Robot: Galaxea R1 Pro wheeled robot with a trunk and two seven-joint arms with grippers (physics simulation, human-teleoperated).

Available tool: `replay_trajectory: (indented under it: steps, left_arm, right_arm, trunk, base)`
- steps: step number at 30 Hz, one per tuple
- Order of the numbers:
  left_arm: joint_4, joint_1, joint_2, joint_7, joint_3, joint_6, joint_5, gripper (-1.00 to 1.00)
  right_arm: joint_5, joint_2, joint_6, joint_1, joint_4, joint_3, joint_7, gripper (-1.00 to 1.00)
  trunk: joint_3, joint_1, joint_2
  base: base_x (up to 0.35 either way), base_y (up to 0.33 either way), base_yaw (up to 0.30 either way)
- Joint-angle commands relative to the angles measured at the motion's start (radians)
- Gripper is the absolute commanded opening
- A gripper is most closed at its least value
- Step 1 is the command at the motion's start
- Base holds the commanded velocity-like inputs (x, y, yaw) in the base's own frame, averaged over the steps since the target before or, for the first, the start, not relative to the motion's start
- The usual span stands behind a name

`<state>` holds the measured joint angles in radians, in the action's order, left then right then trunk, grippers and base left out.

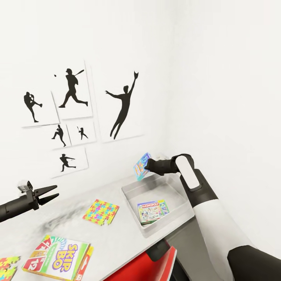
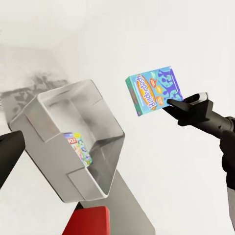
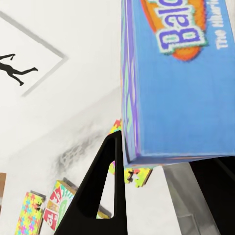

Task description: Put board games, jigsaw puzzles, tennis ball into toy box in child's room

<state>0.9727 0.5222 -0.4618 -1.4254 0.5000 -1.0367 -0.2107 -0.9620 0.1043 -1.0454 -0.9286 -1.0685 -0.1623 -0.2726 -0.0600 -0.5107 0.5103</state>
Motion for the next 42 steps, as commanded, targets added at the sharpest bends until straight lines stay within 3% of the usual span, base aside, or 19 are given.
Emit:
replay_trajectory:
  steps: [1,42]
  left_arm:
    - [0.000,0.001,0.000,-0.003,0.000,-0.011,-0.001,1.00]
    - [0.000,0.001,0.000,-0.006,0.000,-0.011,-0.001,1.00]
  right_arm:
    - [-0.010,0.000,-0.002,-0.001,-0.001,0.000,-0.010,-1.00]
    - [-0.012,0.000,-0.002,0.000,0.001,0.001,-0.010,-1.00]
  trunk:
    - [-0.002,-0.001,0.002]
    - [-0.002,-0.001,0.002]
  base:
    - [0.141,0.089,0.000]
    - [0.046,0.025,0.000]
